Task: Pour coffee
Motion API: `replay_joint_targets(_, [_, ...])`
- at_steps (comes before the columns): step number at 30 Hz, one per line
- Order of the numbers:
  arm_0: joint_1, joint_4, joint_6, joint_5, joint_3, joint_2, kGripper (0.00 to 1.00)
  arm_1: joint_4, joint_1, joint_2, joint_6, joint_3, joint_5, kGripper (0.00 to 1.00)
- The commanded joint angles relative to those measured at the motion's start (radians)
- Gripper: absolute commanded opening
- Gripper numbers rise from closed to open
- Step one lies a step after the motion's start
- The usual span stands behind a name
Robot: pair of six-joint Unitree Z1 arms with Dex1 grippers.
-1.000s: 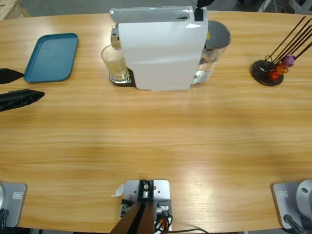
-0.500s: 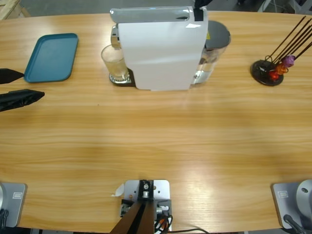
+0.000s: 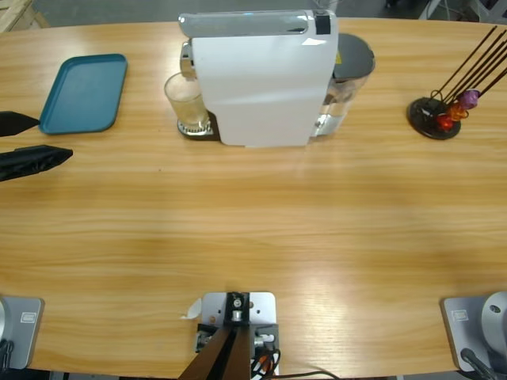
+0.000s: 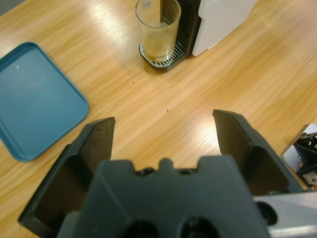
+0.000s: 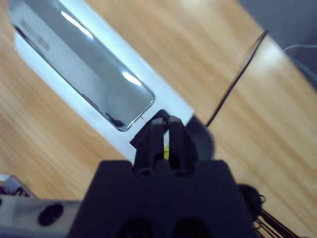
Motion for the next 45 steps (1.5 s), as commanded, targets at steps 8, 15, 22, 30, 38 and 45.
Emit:
replay_joint_targets(8, [-0.003, -0.011, 0.008, -0.016, 0.026, 0.020, 0.908, -0.130, 0.007, -0.456, 0.146, 0.580, -0.021, 1.000])
replay_joint_targets(15, [-0.003, -0.010, 0.008, -0.016, 0.026, 0.023, 0.908, -0.124, 0.007, -0.509, 0.152, 0.610, -0.030, 0.973])
replay_joint_targets(22, [-0.003, -0.011, 0.008, -0.016, 0.025, 0.026, 0.908, -0.080, 0.001, -0.321, 0.091, 0.408, -0.029, 0.629])
replay_joint_targets(30, [-0.003, -0.009, 0.008, -0.016, 0.026, 0.021, 0.908, -0.029, -0.014, -0.093, 0.044, 0.155, -0.027, 0.000])
replay_joint_targets(38, [-0.003, -0.011, 0.010, -0.020, 0.026, 0.022, 0.908, -0.006, -0.016, -0.019, 0.034, 0.092, -0.019, 0.000])
replay_joint_targets(45, [-0.003, -0.011, 0.011, -0.023, 0.026, 0.025, 0.908, 0.000, -0.016, -0.063, 0.035, 0.088, -0.034, 0.122])
